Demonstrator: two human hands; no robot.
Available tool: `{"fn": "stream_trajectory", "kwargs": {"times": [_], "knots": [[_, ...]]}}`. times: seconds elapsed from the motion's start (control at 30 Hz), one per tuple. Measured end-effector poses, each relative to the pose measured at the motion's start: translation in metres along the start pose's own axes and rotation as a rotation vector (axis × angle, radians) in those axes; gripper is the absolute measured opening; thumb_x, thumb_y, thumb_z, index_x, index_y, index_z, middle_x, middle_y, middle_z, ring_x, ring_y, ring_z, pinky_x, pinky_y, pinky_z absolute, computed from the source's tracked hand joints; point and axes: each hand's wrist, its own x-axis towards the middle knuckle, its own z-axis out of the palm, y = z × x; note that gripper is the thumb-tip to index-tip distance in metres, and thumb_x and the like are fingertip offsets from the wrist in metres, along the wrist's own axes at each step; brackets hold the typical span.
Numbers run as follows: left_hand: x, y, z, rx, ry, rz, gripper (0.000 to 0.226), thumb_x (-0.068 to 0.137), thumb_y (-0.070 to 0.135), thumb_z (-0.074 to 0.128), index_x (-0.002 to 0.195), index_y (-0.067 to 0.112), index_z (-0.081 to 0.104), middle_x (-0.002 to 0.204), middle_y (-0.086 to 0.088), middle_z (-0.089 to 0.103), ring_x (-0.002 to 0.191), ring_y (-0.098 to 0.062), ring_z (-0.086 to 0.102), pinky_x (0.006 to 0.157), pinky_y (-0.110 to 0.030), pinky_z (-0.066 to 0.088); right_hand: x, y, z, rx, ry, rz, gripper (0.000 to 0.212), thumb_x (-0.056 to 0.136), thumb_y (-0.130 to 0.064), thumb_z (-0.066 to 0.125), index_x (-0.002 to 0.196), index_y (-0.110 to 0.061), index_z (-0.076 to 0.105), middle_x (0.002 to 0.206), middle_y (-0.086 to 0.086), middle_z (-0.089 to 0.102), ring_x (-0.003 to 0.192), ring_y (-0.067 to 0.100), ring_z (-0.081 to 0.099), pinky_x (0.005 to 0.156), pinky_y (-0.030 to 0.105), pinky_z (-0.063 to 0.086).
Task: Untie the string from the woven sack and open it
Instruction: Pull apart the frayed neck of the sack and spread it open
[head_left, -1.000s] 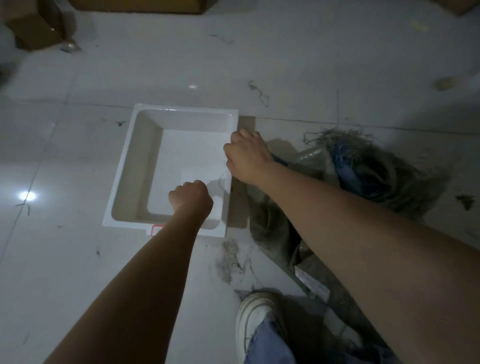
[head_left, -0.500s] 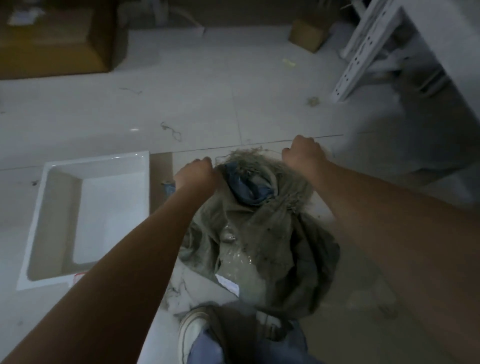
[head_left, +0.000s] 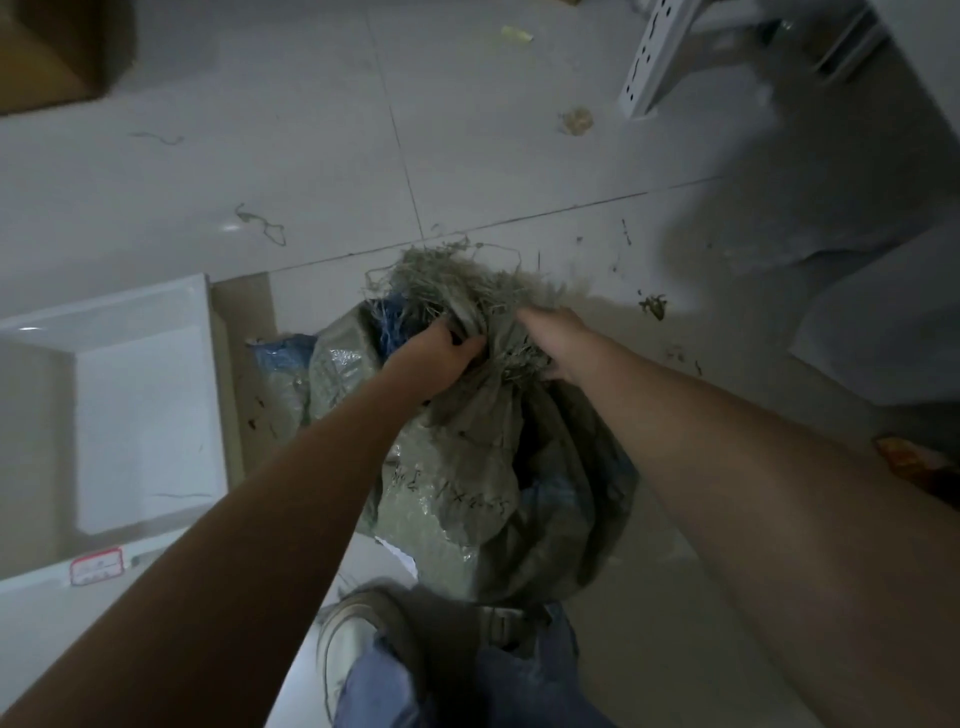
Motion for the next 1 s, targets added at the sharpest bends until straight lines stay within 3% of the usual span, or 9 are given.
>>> {"fn": "stream_trajectory", "kwargs": {"times": [0.1,0.23,0.3,0.37,0.43,0.6,0.73,0.9,1.0], "knots": [[0.000,-0.002,0.000,-0.223,-0.055,-0.122,0.060,0.095,0.051,0.036,0.128,0.003,0.049,0.111,-0.014,0.056,0.094,-0.025,0.053,0.080,-0.029,0.041,-0.002,-0.002,0.003,0.011,-0.008,-0.045,0.048,0.082,-0.029,0.061,0.120,-0.004,0.048,0.117,0.013,0.056,0.105,0.028,0.057,0.095,0.041,0.050],[-0.005,0.001,-0.007,-0.367,-0.063,-0.183,0.065,0.093,0.057,0.031,0.140,0.012,0.040,0.136,-0.015,0.049,0.120,-0.032,0.051,0.087,-0.032,0.043,-0.011,-0.014,0.003,0.050,-0.095,-0.040,0.063,0.066,-0.052,0.059,0.116,-0.013,0.056,0.113,0.013,0.064,0.105,0.032,0.061,0.095,0.048,0.049],[-0.009,0.006,-0.017,-0.457,-0.053,-0.176,0.063,0.093,0.056,0.035,0.135,0.011,0.047,0.122,-0.016,0.055,0.108,-0.031,0.056,0.084,-0.032,0.043,-0.026,-0.026,0.001,0.089,-0.127,-0.018,0.066,0.075,-0.061,0.048,0.123,-0.016,0.053,0.115,0.012,0.062,0.105,0.029,0.061,0.088,0.041,0.053],[-0.017,0.012,-0.032,-0.555,-0.011,-0.177,0.065,0.091,0.056,0.041,0.128,0.004,0.053,0.104,-0.014,0.056,0.094,-0.027,0.055,0.084,-0.032,0.044,-0.044,-0.041,-0.004,0.152,-0.180,-0.026,0.061,0.086,-0.060,0.035,0.121,-0.015,0.055,0.106,0.011,0.064,0.091,0.025,0.063,0.068,0.028,0.055],[-0.028,0.019,-0.050,-0.651,0.051,-0.199,0.070,0.086,0.060,0.045,0.124,0.002,0.055,0.103,-0.015,0.060,0.093,-0.029,0.059,0.088,-0.034,0.048,-0.060,-0.055,-0.012,0.182,-0.231,-0.045,0.059,0.090,-0.059,0.027,0.115,-0.015,0.058,0.097,0.010,0.065,0.079,0.023,0.063,0.056,0.023,0.051],[-0.075,0.048,-0.101,-0.772,0.118,-0.123,0.057,0.088,0.060,0.041,0.108,0.009,0.055,0.085,-0.010,0.062,0.076,-0.026,0.061,0.068,-0.030,0.050,-0.119,-0.097,-0.021,0.148,-0.170,-0.152,0.050,0.093,-0.051,0.023,0.100,-0.014,0.055,0.096,0.012,0.062,0.086,0.025,0.061,0.069,0.031,0.052],[-0.128,0.071,-0.145,-0.740,0.156,-0.028,0.064,0.086,0.062,0.041,0.120,0.010,0.055,0.104,-0.013,0.063,0.098,-0.031,0.061,0.094,-0.039,0.049,-0.179,-0.128,-0.026,0.109,-0.124,-0.288,0.042,0.094,-0.045,0.028,0.104,-0.013,0.054,0.092,0.011,0.060,0.087,0.029,0.062,0.080,0.039,0.054],[-0.202,0.106,-0.187,-0.867,0.186,0.194,0.041,0.081,0.058,0.049,0.096,0.022,0.063,0.096,-0.006,0.068,0.091,-0.023,0.064,0.086,-0.034,0.050,-0.256,-0.156,-0.031,0.095,-0.061,-0.557,0.011,0.090,-0.017,0.048,0.087,-0.009,0.056,0.080,0.012,0.058,0.063,0.025,0.057,0.061,0.029,0.050],[-0.227,0.121,-0.200,-1.014,0.245,0.250,0.068,0.057,0.058,0.069,0.113,0.019,0.065,0.105,-0.007,0.073,0.095,-0.023,0.070,0.089,-0.037,0.054,-0.290,-0.167,-0.027,0.209,0.013,-0.711,0.008,0.084,-0.017,0.057,0.080,-0.010,0.058,0.087,0.016,0.063,0.079,0.029,0.062,0.069,0.035,0.049]]}}
